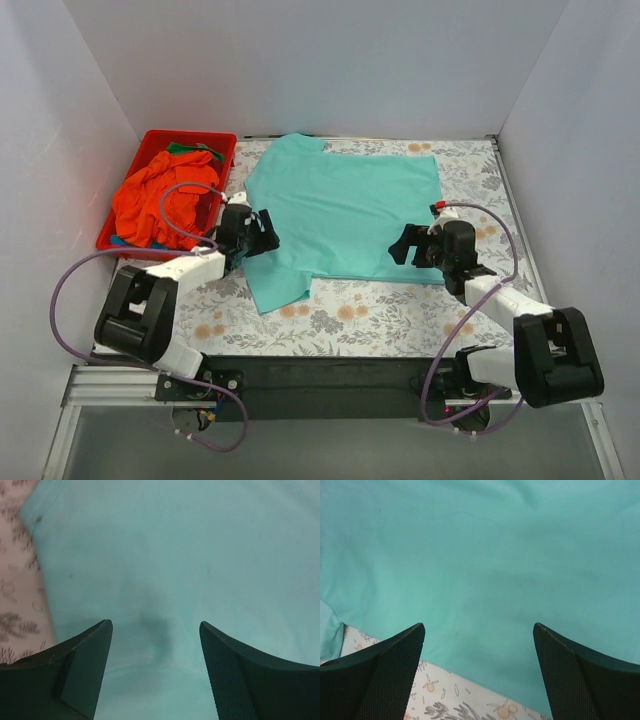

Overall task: Fold and stack the t-shirts
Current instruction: Flatten the tshirt out

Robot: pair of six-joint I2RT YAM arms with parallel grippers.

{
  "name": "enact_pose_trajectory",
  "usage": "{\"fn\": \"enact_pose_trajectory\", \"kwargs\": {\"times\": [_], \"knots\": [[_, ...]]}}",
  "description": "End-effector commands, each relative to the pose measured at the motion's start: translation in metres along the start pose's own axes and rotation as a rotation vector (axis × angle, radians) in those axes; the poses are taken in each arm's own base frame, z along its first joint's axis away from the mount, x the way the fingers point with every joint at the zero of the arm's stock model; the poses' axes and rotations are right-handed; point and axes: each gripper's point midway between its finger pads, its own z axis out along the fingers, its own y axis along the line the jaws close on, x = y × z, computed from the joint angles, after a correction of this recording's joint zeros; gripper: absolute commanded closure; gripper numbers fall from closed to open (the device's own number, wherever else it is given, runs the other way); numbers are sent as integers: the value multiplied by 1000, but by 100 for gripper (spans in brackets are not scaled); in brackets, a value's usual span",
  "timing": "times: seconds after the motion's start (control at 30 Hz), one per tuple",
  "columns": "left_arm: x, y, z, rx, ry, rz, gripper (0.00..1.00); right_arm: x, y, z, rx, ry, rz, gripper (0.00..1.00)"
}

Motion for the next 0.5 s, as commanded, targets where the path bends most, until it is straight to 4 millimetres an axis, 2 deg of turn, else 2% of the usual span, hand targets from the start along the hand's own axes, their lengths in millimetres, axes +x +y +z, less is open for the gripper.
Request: {"fn": "enact_pose_trajectory", "kwargs": {"times": [0.0, 0.03, 0.07, 0.1, 0.13, 0.2, 0.27, 0.47], "knots": [[10, 13, -31, -90, -38, -29, 32, -7, -1, -16, 27, -60, -8, 5], [7, 15, -41, -104, -67, -46, 32, -7, -1, -19, 31, -63, -4, 5], [11, 14, -47, -108, -67, -45, 35, -6, -1, -24, 35, -64, -1, 5], [23, 21, -52, -134, -39, -40, 36, -5, 0, -27, 35, -64, 3, 5], [19, 21, -61, -136, -64, -46, 37, -4, 1, -29, 34, -64, 4, 5], [29, 22, -69, -142, -46, -55, 43, -2, 1, -35, 32, -72, 11, 5], [39, 22, -77, -134, -30, -66, 47, -1, 2, -40, 32, -84, 18, 5], [74, 42, -86, -225, 57, -61, 54, 21, -13, -45, 99, -50, 33, 5]]}}
